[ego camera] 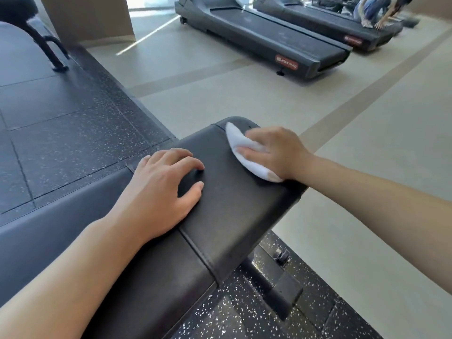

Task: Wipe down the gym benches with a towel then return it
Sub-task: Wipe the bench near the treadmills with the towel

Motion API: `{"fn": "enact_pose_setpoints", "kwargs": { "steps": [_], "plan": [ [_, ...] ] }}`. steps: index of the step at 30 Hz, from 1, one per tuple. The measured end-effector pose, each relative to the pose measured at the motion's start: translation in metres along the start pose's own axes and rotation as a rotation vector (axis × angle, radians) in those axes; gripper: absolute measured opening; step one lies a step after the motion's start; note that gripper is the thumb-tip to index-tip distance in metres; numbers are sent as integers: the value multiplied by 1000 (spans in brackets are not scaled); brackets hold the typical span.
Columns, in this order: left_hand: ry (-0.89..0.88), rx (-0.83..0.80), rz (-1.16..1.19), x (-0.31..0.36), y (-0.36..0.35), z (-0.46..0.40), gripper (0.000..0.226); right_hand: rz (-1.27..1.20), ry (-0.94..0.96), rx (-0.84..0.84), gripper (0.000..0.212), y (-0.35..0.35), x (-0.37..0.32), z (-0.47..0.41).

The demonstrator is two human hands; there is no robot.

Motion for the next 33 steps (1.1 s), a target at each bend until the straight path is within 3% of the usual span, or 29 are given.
{"fn": "enact_pose_setpoints", "kwargs": {
  "steps": [7,16,19,26,31,33],
  "plan": [
    [-18,18,10,-5,-3,2,37,3,-131,-115,45,-50,-8,-140],
    [22,-6,-14,-1,-2,5,41,-81,-10,28,50,21,32,51],
    [27,15,-35,0,-1,3,37,-72,-17,0,45,17,33,33],
    [37,22,-45,-1,-2,-2,34,-24,-187,-37,42,-30,23,-112],
    [39,14,-37,4,0,-1,34,95,-168,-5,29,-11,-8,-58],
    [42,12,-24,4,2,0,32,76,-60,116,28,9,-42,-5]
  ]
}}
Point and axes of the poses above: each hand's wrist, its own z-axis away from the middle knuckle, its own y-axis out of the back of the hand, x = y × z, the point moved 7 cm from there along -z, towards the middle knuckle, and after that the axes turned 3 degrees about z, right-handed, at the moved point
